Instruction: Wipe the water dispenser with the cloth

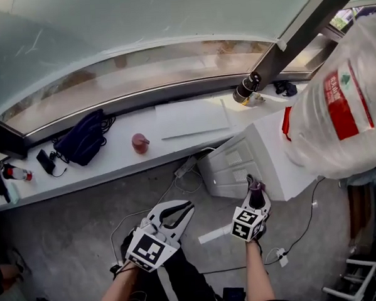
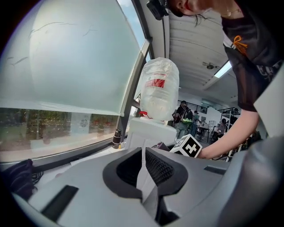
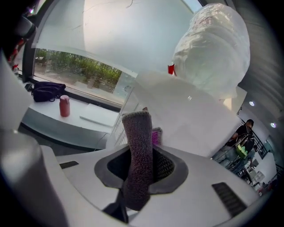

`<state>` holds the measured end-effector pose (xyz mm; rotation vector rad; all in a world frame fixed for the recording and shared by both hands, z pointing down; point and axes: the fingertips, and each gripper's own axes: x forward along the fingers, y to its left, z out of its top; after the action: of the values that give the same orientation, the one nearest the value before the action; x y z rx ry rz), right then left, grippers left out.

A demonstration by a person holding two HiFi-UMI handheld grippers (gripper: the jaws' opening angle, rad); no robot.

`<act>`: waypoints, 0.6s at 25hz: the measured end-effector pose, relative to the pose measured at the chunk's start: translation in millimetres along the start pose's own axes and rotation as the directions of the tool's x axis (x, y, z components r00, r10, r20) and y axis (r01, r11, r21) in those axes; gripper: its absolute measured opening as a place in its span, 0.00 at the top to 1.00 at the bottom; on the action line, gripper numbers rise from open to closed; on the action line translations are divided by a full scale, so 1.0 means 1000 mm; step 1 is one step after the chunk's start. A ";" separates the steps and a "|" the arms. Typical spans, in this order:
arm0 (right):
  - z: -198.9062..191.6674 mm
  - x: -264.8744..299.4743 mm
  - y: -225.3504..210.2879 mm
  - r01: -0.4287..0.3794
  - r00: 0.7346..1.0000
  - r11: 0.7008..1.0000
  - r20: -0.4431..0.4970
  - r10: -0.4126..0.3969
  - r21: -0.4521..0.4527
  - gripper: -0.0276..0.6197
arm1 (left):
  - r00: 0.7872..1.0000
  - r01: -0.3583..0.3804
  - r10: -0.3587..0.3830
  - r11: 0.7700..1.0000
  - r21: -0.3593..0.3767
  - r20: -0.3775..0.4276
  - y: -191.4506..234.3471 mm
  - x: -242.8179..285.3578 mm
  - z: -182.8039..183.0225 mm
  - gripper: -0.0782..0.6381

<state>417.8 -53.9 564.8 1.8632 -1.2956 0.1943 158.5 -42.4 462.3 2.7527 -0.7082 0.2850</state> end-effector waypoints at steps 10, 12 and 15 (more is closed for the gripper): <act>-0.079 0.083 0.072 -0.022 0.981 0.999 -0.194 0.029 0.040 0.79 | 0.999 -0.045 0.044 0.998 -0.052 -0.019 0.037 0.005 -0.071 0.85; -0.093 0.099 0.085 -0.016 0.972 0.999 -0.232 0.025 0.037 0.79 | 0.999 -0.050 0.049 0.997 -0.051 -0.022 0.046 0.004 -0.082 0.85; -0.115 0.119 0.105 -0.020 0.955 0.999 -0.295 0.030 0.040 0.79 | 0.997 -0.067 0.065 0.996 -0.061 -0.035 0.061 0.002 -0.099 0.84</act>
<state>420.8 -69.1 760.1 1.7690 -1.1146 0.4942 117.7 -62.6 569.6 2.6639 -0.7875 0.3165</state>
